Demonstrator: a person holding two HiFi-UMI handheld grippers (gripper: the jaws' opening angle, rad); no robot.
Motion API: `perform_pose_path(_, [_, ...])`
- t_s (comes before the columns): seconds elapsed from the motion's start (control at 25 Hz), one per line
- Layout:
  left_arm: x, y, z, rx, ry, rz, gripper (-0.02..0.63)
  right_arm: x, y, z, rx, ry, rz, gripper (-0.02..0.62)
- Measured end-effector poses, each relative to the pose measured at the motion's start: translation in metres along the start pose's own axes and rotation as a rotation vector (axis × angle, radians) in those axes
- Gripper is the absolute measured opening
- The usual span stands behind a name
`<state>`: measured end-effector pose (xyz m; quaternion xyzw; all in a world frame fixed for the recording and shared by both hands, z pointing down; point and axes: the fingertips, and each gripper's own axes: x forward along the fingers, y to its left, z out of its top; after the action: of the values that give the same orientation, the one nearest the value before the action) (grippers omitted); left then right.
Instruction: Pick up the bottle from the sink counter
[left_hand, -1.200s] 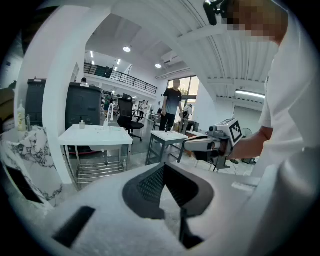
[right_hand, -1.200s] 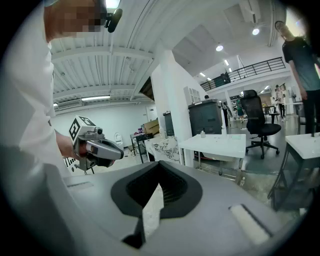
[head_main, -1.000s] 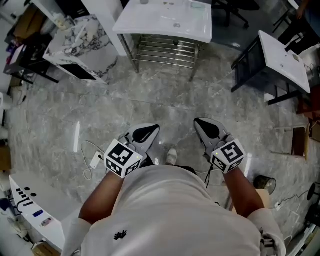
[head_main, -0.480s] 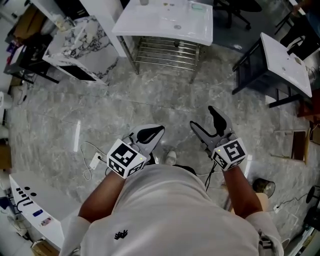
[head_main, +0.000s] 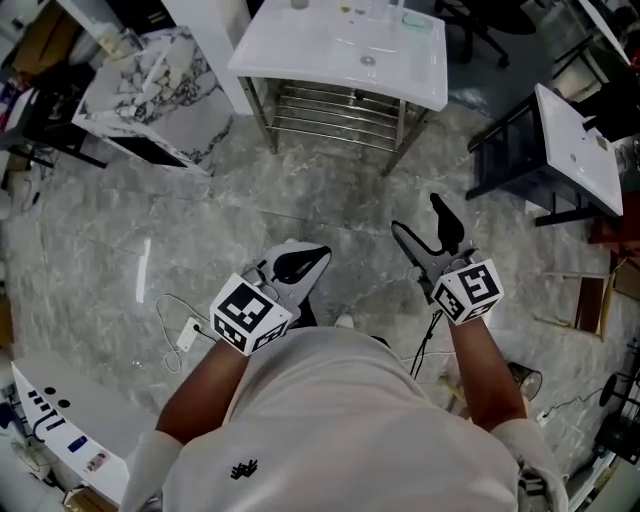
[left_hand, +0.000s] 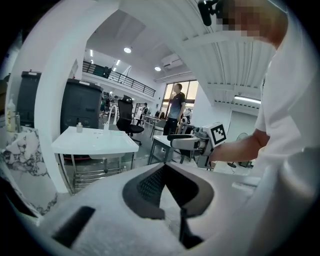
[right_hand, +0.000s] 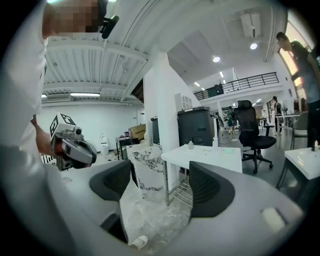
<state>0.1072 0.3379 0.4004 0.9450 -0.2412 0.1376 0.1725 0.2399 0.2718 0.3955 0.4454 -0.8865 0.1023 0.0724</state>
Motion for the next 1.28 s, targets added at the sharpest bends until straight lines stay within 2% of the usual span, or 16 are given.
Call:
perform_pose_path(0.48, [-0.025,0.18,0.06,0.057,0.013,-0.055,0.005,0.204,-0.01,0.067,-0.059,0.024,-0.004,0.371])
perform_pose_path(0.76, [-0.034,0.247,0.086,0.031,-0.028,-0.026,0.005,0.291,-0.029,0.089,-0.096,0.04,0.014,0.371])
perform_pose_path(0.96, [-0.03,0.291,0.098,0.011,-0.037,0.012,0.005,0.352,-0.061,0.101,-0.126,0.036,0.023,0.371])
perform_pose_path(1.28, [-0.007,0.375,0.131,-0.017,-0.042,0.106,0.005,0.465,-0.139,0.11,-0.143,0.054,0.042,0.373])
